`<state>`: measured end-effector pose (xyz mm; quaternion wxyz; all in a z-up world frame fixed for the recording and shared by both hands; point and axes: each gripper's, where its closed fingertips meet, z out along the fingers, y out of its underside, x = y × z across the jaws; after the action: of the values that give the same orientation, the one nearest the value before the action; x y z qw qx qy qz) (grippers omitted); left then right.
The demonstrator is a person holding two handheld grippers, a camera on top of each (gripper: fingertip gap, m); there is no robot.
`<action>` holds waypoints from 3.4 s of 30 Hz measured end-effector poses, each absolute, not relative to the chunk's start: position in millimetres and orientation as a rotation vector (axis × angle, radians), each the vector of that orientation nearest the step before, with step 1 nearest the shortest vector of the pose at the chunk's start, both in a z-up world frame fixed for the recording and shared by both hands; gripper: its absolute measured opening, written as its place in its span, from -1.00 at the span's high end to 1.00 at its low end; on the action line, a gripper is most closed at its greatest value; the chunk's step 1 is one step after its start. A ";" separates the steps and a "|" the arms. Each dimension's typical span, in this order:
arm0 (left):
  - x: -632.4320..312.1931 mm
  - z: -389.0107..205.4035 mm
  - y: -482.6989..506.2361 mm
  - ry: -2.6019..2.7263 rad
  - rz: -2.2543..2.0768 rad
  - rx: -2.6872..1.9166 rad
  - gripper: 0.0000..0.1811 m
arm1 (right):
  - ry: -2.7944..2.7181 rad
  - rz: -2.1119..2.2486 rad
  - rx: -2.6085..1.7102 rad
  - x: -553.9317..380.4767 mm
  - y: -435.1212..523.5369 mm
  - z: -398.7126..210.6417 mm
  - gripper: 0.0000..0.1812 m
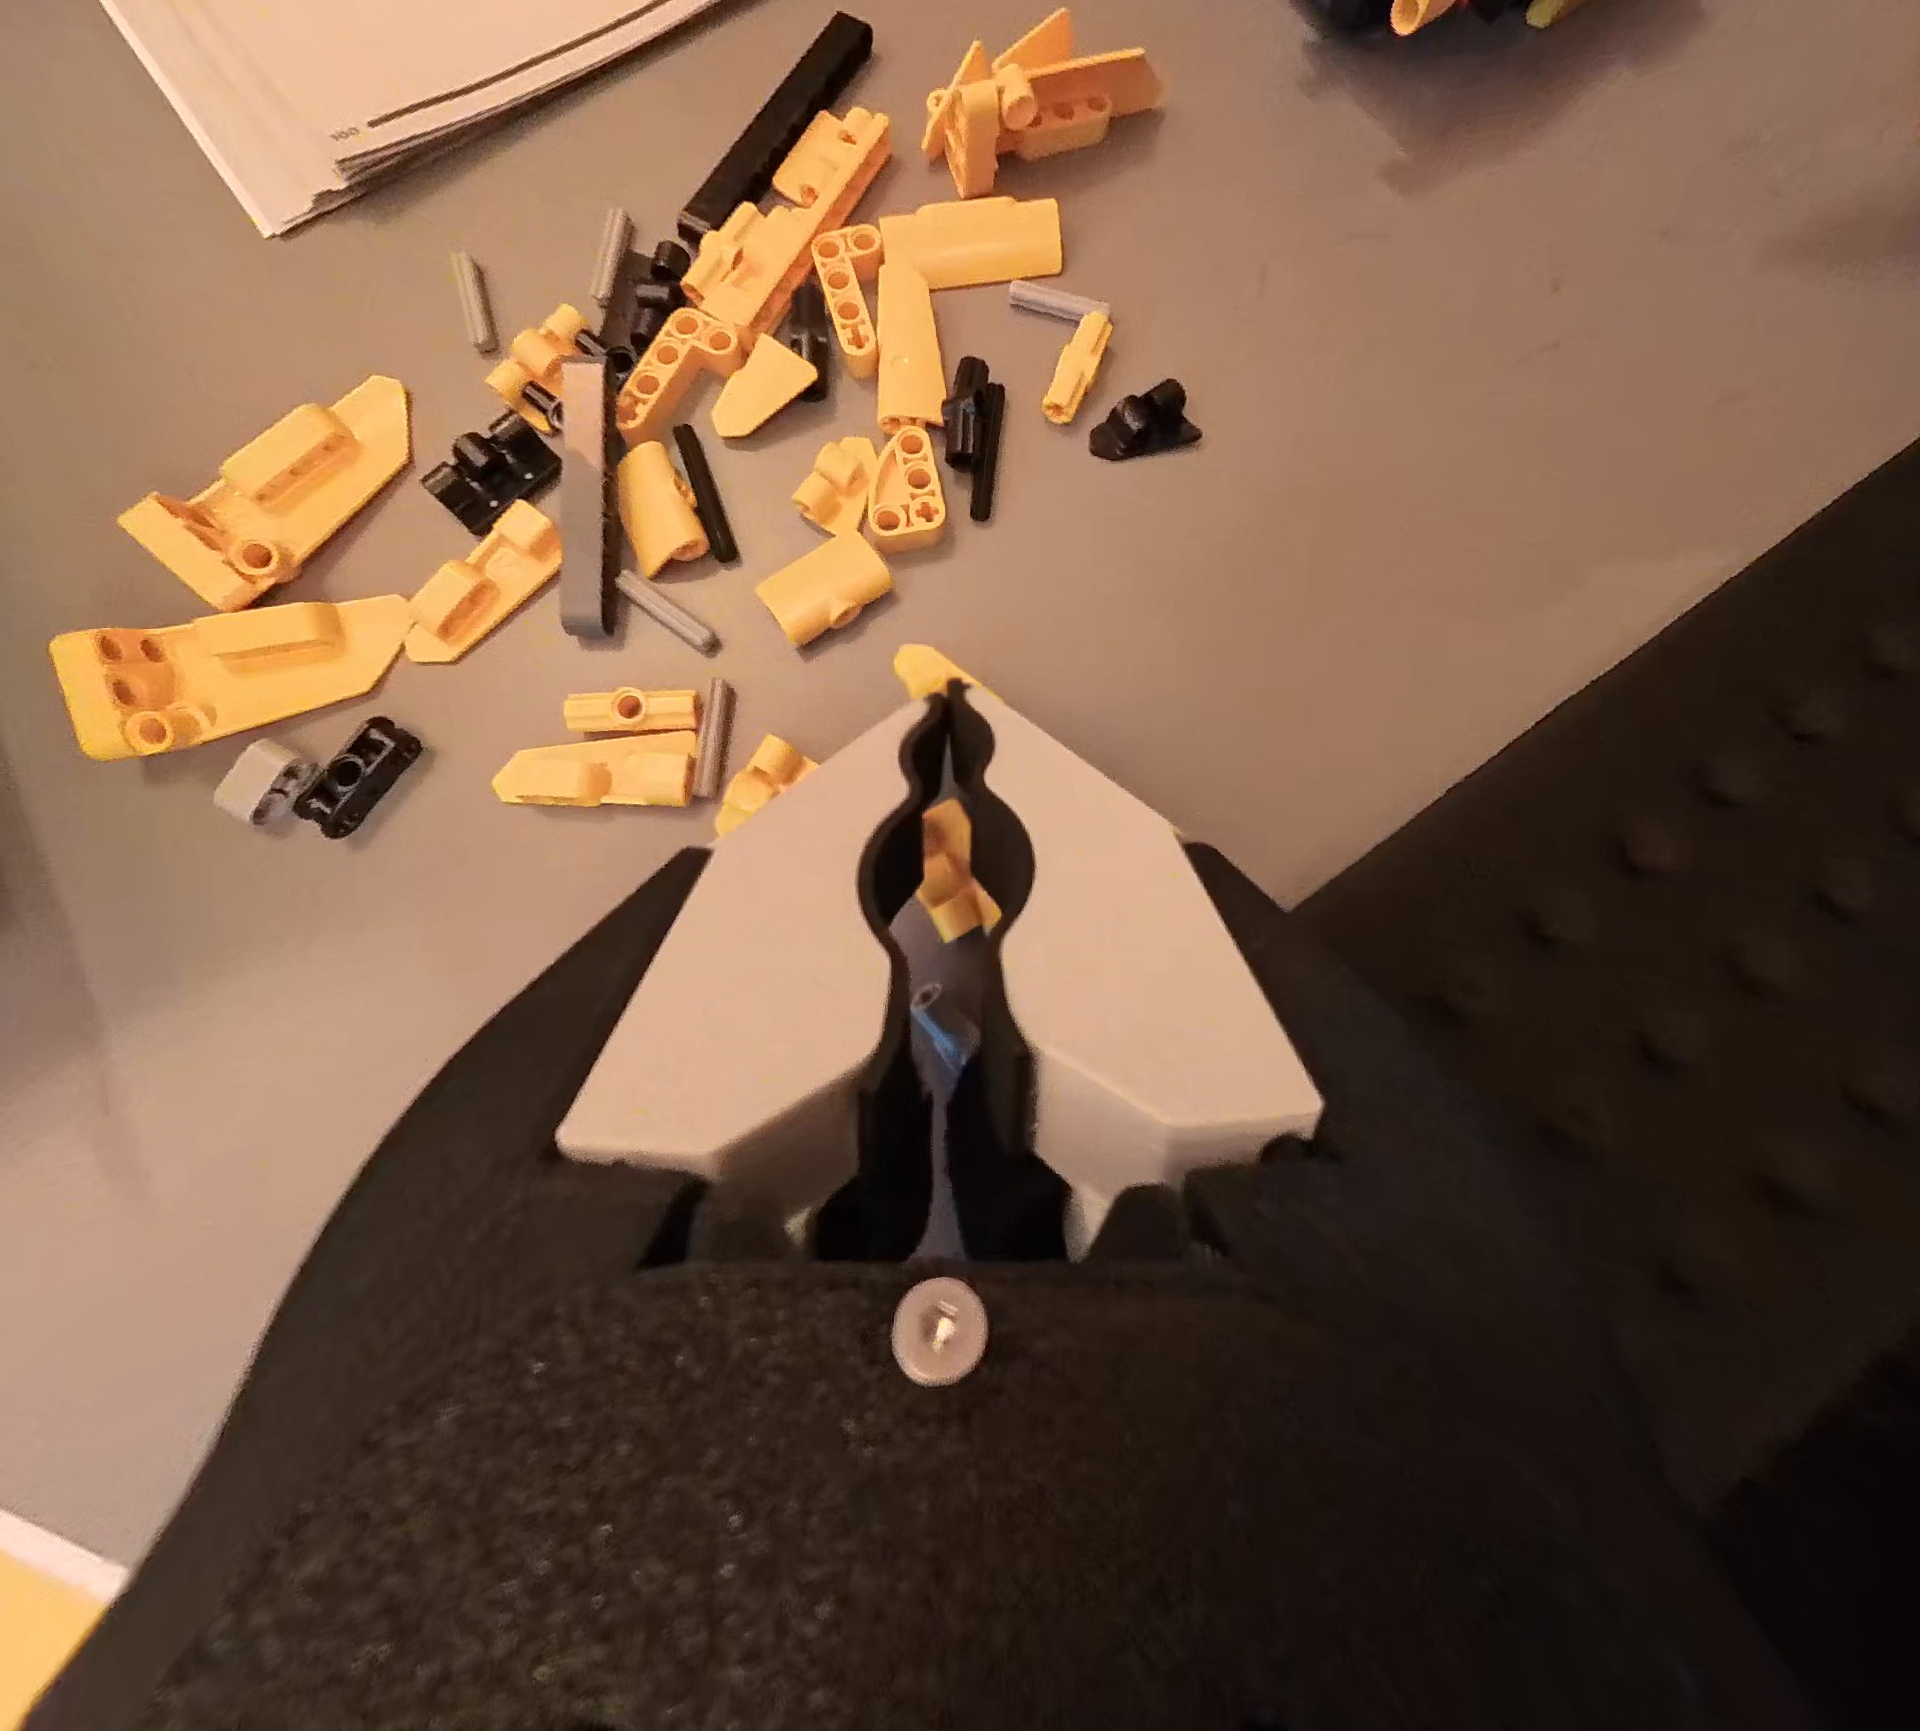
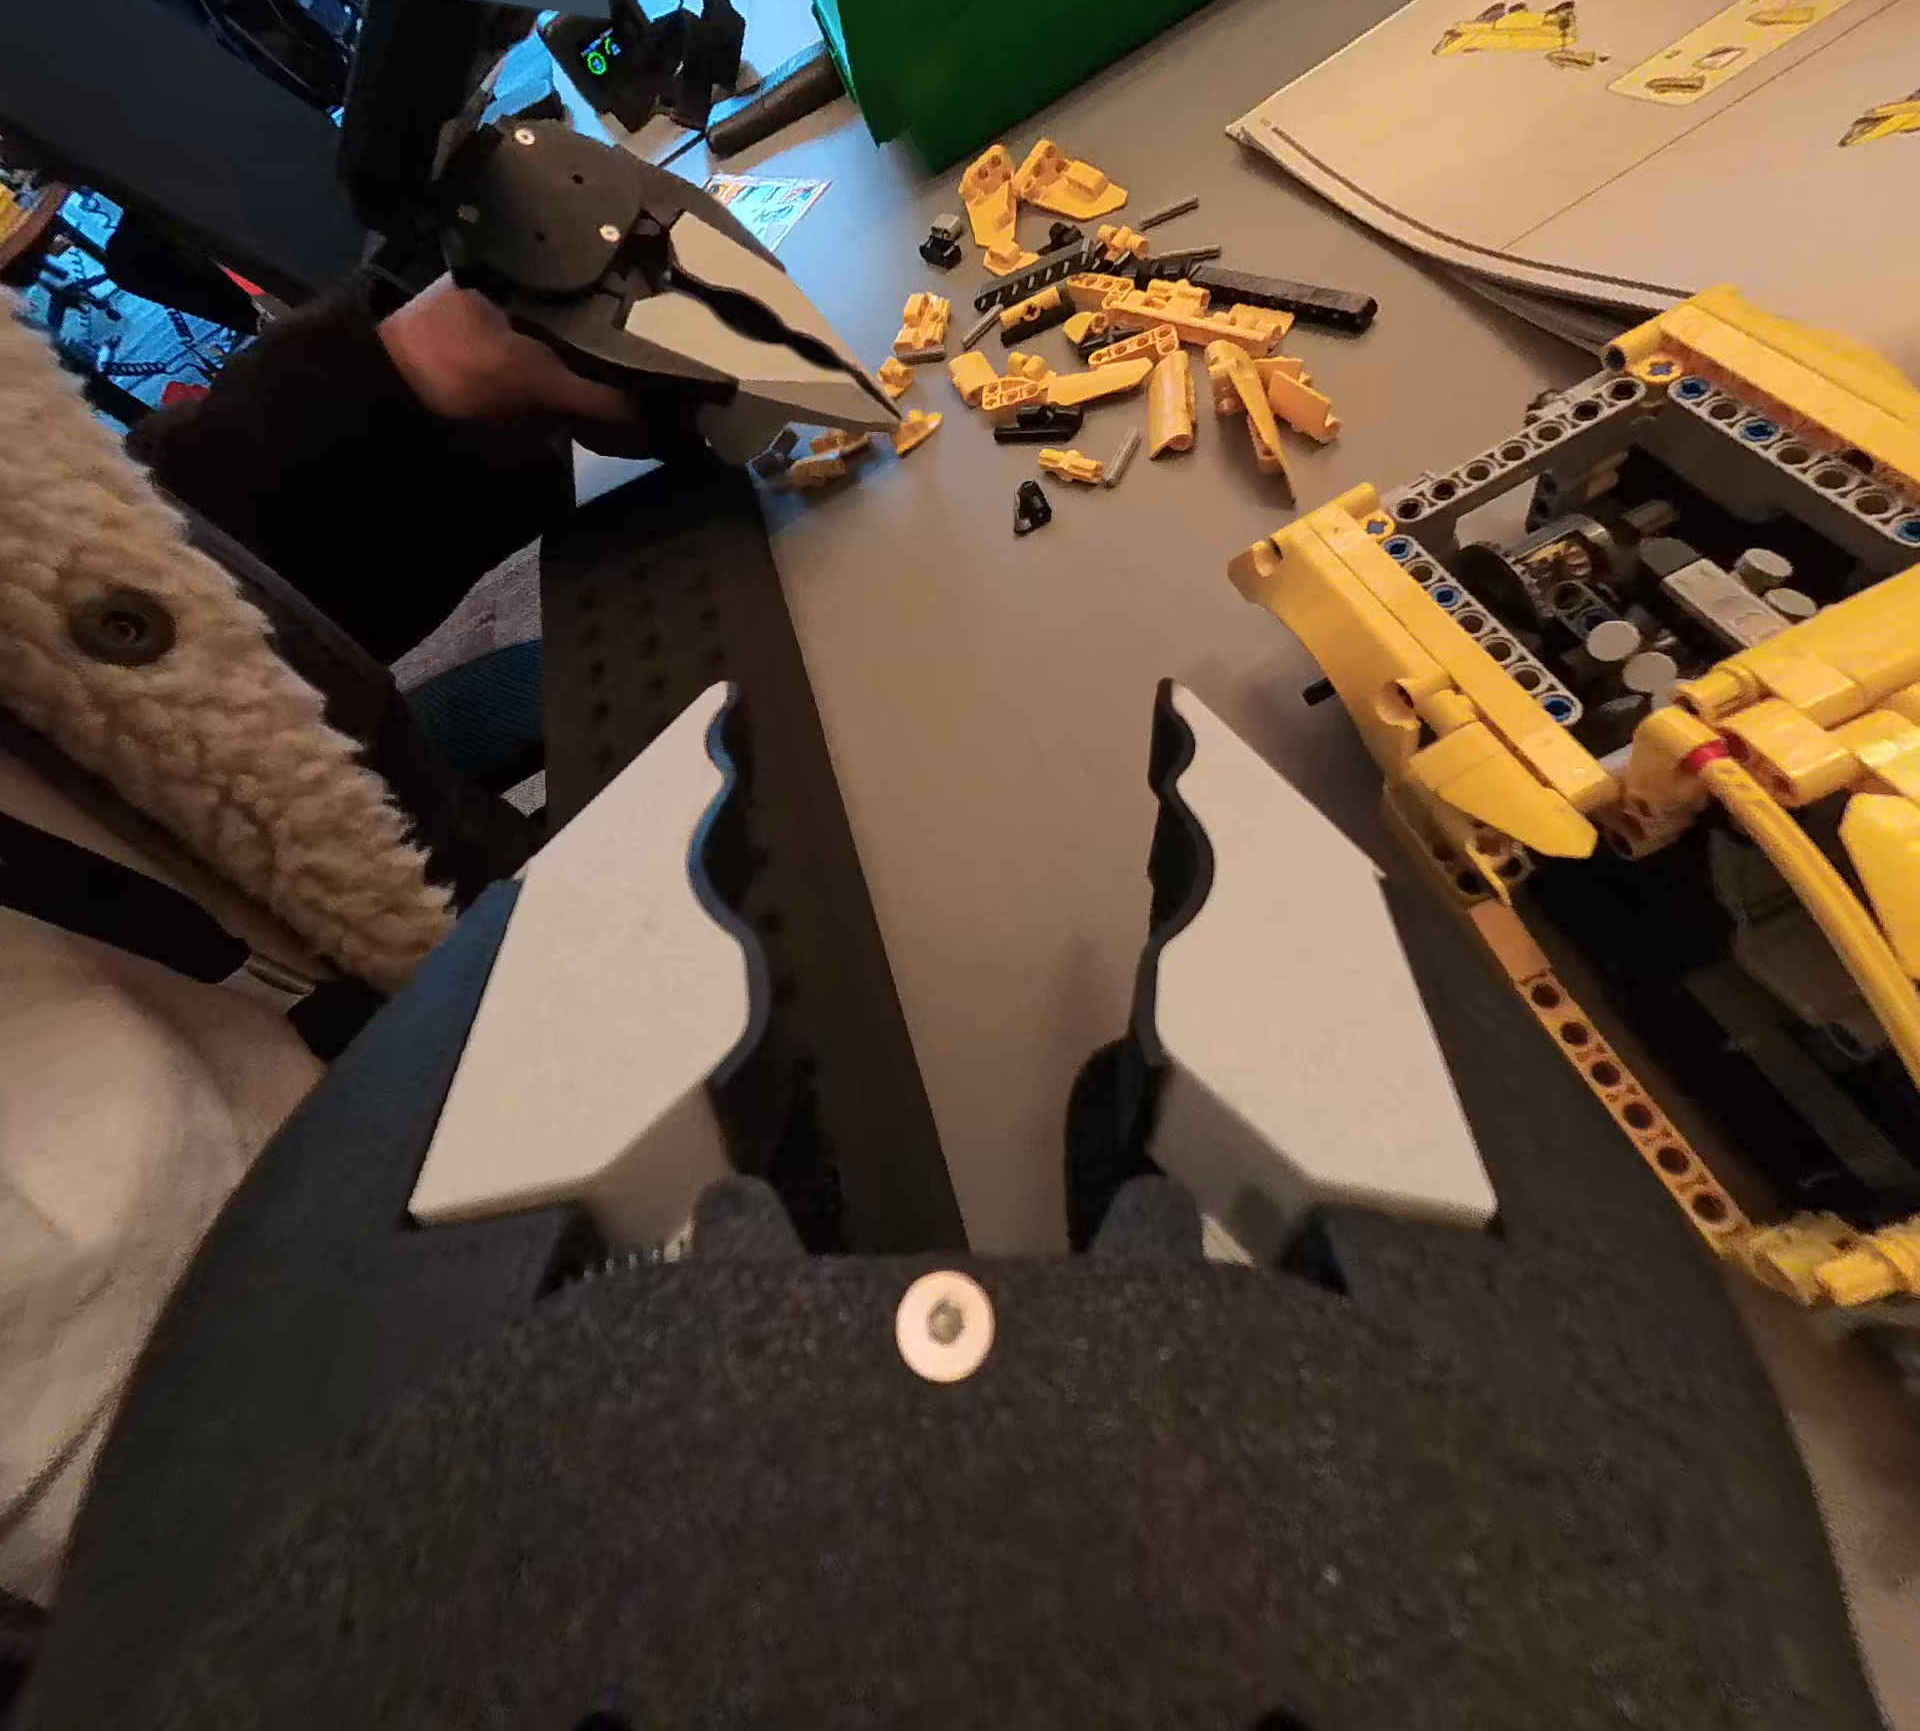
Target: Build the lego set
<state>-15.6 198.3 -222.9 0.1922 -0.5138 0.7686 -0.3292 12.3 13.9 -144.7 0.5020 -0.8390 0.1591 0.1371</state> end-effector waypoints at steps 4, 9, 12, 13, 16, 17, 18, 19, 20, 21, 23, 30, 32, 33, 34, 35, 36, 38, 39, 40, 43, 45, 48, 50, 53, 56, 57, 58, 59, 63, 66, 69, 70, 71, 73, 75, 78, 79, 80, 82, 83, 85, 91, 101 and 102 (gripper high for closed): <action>-2.6 -210.7 199.5 2.096 -0.951 -1.419 1.00 | 0.352 0.333 -2.039 11.2 20.7 -144.7 0.16; 31.8 -171.6 208.0 1.918 -1.027 -1.419 1.00 | 0.344 0.314 -2.030 17.3 21.7 -139.5 0.17; 38.8 -157.7 216.6 1.830 -1.041 -1.452 1.00 | 0.367 0.304 -2.024 22.8 15.9 -138.9 0.18; 40.8 -151.7 218.6 1.794 -1.055 -1.458 1.00 | 0.376 0.303 -2.020 24.8 14.0 -138.9 0.18; 38.1 -146.1 247.5 1.728 -0.890 -1.477 1.00 | 0.392 0.323 -2.014 29.6 12.9 -140.6 0.19; 33.8 -147.2 258.0 1.721 -0.830 -1.485 1.00 | 0.388 0.332 -2.017 29.6 13.3 -141.1 0.19; 28.4 -150.5 261.8 1.735 -0.811 -1.502 1.00 | 0.382 0.335 -2.020 29.7 13.7 -141.7 0.19; 21.8 -157.1 257.3 1.779 -0.830 -1.530 1.00 | 0.374 0.334 -2.023 29.7 14.1 -142.5 0.19; 13.4 -166.7 246.5 1.849 -0.869 -1.569 1.00 | 0.367 0.335 -2.027 29.5 14.8 -143.7 0.19; 4.1 -177.7 233.6 1.928 -0.906 -1.610 0.99 | 0.361 0.338 -2.033 29.2 15.5 -145.2 0.19; -8.6 -194.4 217.1 1.998 -0.923 -1.667 0.85 | 0.352 0.342 -2.039 28.7 17.4 -147.5 0.19; -14.6 -224.9 196.9 2.028 -0.831 -1.722 0.71 | 0.349 0.355 -2.052 26.5 17.5 -150.9 0.19; -14.0 -228.6 196.2 2.037 -0.804 -1.730 0.77 | 0.356 0.359 -2.046 27.1 16.9 -150.4 0.19; -13.9 -229.6 196.9 2.037 -0.794 -1.734 0.85 | 0.359 0.361 -2.045 27.2 16.9 -150.1 0.19; -13.2 -229.0 196.9 2.033 -0.797 -1.738 0.86 | 0.359 0.361 -2.044 27.2 17.0 -149.8 0.19; -12.1 -227.8 197.1 2.029 -0.803 -1.742 0.92 | 0.359 0.359 -2.043 27.2 17.1 -149.7 0.19; -9.8 -225.3 198.3 2.014 -0.807 -1.744 0.92 | 0.359 0.358 -2.043 27.2 17.2 -149.8 0.19; 0.4 -214.2 199.9 1.963 -0.850 -1.722 0.92 | 0.361 0.357 -2.044 27.8 17.4 -150.4 0.19; 8.7 -205.6 199.1 1.931 -0.889 -1.701 0.92 | 0.362 0.357 -2.041 28.4 17.7 -150.1 0.19; 19.1 -194.6 198.0 1.888 -0.936 -1.676 0.92 | 0.362 0.359 -2.038 28.8 18.3 -149.7 0.20; 58.3 -148.7 200.0 1.684 -1.099 -1.608 0.93 | 0.357 0.344 -2.030 32.8 19.9 -147.4 0.20; 85.7 -118.2 208.2 1.521 -1.184 -1.584 0.93 | 0.361 0.323 -2.026 37.9 19.7 -146.0 0.20; 123.1 -100.6 227.5 1.378 -1.182 -1.585 0.92 | 0.374 0.305 -2.004 44.5 19.0 -143.1 0.21; 143.7 -107.9 234.8 1.367 -1.145 -1.614 0.92 | 0.385 0.298 -1.996 47.4 17.6 -143.1 0.21; 162.7 -123.6 233.3 1.395 -1.117 -1.622 0.92 | 0.402 0.296 -1.989 50.9 14.6 -144.4 0.22; 166.7 -125.7 223.9 1.411 -1.137 -1.582 0.92 | 0.422 0.295 -1.976 56.1 11.6 -145.0 0.23; 167.2 -123.9 219.6 1.419 -1.152 -1.550 0.92 | 0.428 0.299 -1.972 57.6 11.0 -145.4 0.23; 167.3 -121.7 215.9 1.425 -1.166 -1.521 0.92 | 0.432 0.304 -1.968 58.9 10.7 -145.6 0.24; 167.4 -118.6 211.4 1.433 -1.187 -1.488 0.92 | 0.434 0.310 -1.962 59.7 10.7 -145.6 0.25; 164.1 -107.1 195.2 1.482 -1.209 -1.341 0.92 | 0.426 0.322 -1.949 60.4 10.5 -143.7 0.27; 145.0 -122.7 152.6 1.764 -1.278 -1.280 0.92 | 0.410 0.336 -1.944 57.9 7.8 -139.2 0.33; 83.0 -158.5 79.7 2.313 -1.365 -1.152 0.93 | 0.406 0.331 -1.937 57.7 0.6 -135.6 0.37; 63.0 -170.8 63.8 2.443 -1.312 -1.068 0.93 | 0.408 0.327 -1.925 58.7 -1.5 -133.6 0.38; 45.8 -182.9 50.2 2.544 -1.239 -0.968 0.93 | 0.411 0.329 -1.910 59.3 -3.0 -131.3 0.39; 20.7 -204.1 26.3 2.676 -1.115 -0.810 0.93 | 0.416 0.342 -1.886 59.2 -4.8 -127.2 0.41; 10.0 -222.9 10.3 2.741 -1.007 -0.766 0.92 | 0.411 0.350 -1.871 56.7 -6.3 -124.0 0.42; 7.5 -224.6 -9.7 2.744 -1.008 -0.758 0.92 | 0.390 0.334 -1.872 50.3 -10.7 -120.1 0.42; 7.4 -226.3 -12.1 2.754 -0.990 -0.772 0.92 | 0.381 0.324 -1.872 48.6 -12.7 -118.6 0.42; 7.7 -228.2 -13.5 2.756 -0.976 -0.788 0.92 | 0.375 0.315 -1.870 47.5 -14.8 -117.2 0.43; 9.6 -228.6 -15.0 2.729 -0.972 -0.816 0.92 | 0.372 0.312 -1.859 46.0 -17.9 -114.3 0.43; 10.6 -228.3 -14.7 2.706 -0.971 -0.828 0.92 | 0.371 0.320 -1.855 44.8 -18.8 -113.1 0.43; 14.7 -223.2 -8.6 2.620 -0.976 -0.885 0.70 | 0.364 0.324 -1.855 42.6 -19.2 -111.4 0.43; -3.1 -149.8 122.1 1.981 -1.254 -1.345 0.58 | 0.302 0.294 -1.899 33.4 -7.1 -106.4 0.43; -175.1 -205.8 439.7 1.001 -0.877 -2.135 0.34 | 0.227 0.278 -1.979 6.1 26.9 -111.0 0.42; -170.0 -208.8 439.7 1.058 -0.828 -2.111 0.34 | 0.221 0.273 -1.989 5.3 29.5 -111.3 0.42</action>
<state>-170.0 439.7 -208.8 0.3143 -0.8008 0.4015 -0.3142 5.3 29.5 -111.3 0.5320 -0.8338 0.0925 0.1145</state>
